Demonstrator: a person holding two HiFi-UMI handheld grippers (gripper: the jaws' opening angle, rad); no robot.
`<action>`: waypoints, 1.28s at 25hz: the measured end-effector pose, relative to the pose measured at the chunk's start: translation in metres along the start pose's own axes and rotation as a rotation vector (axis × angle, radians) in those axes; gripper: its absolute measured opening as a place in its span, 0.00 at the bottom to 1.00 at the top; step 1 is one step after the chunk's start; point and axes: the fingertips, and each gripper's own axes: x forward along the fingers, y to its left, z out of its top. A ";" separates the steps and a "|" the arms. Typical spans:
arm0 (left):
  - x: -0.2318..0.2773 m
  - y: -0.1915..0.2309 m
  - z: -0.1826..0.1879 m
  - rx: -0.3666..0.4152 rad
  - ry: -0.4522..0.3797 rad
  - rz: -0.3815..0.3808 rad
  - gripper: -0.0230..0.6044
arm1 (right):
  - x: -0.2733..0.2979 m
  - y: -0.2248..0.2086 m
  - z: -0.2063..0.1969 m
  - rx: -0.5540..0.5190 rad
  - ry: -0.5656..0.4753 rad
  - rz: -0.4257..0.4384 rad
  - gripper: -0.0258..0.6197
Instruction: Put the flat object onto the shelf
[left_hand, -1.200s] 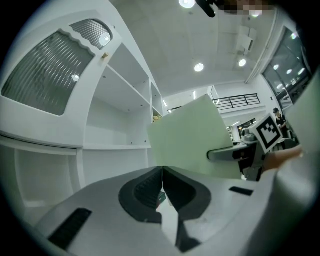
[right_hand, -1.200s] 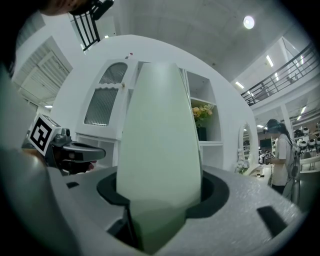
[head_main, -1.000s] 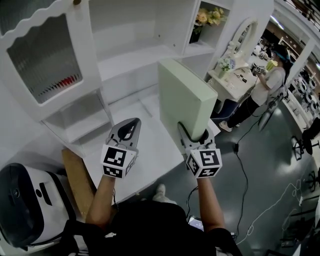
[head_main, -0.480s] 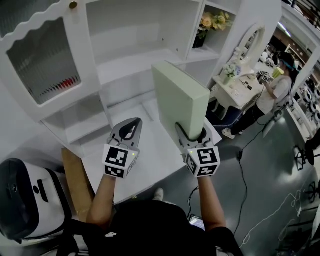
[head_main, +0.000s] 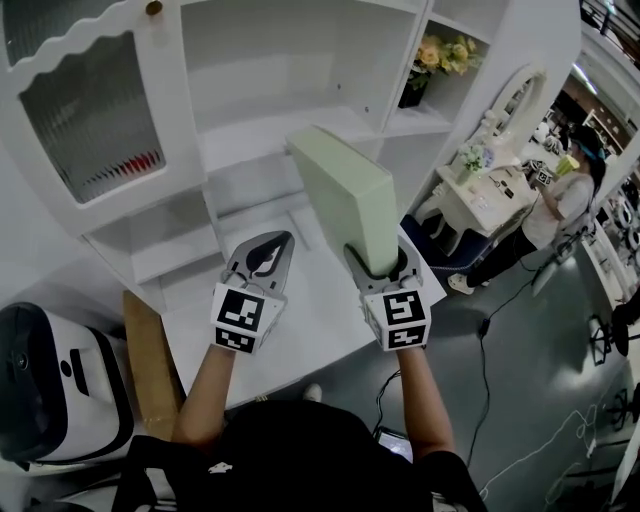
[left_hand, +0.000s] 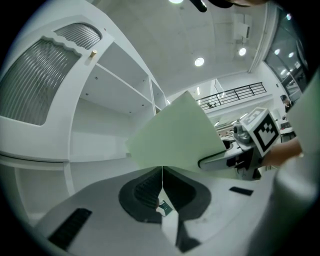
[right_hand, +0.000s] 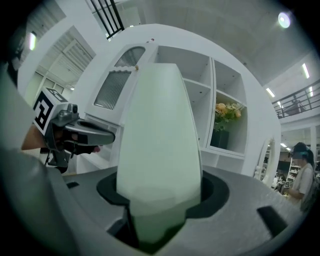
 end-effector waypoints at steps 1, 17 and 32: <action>0.001 0.000 0.001 0.005 -0.001 0.003 0.05 | 0.002 0.001 0.001 -0.007 -0.001 0.009 0.46; 0.019 -0.008 0.022 0.026 -0.050 0.005 0.05 | 0.012 0.019 0.017 -0.193 -0.027 0.089 0.46; 0.014 -0.012 0.026 0.010 -0.058 -0.004 0.05 | 0.002 0.029 0.012 -0.356 0.011 0.117 0.46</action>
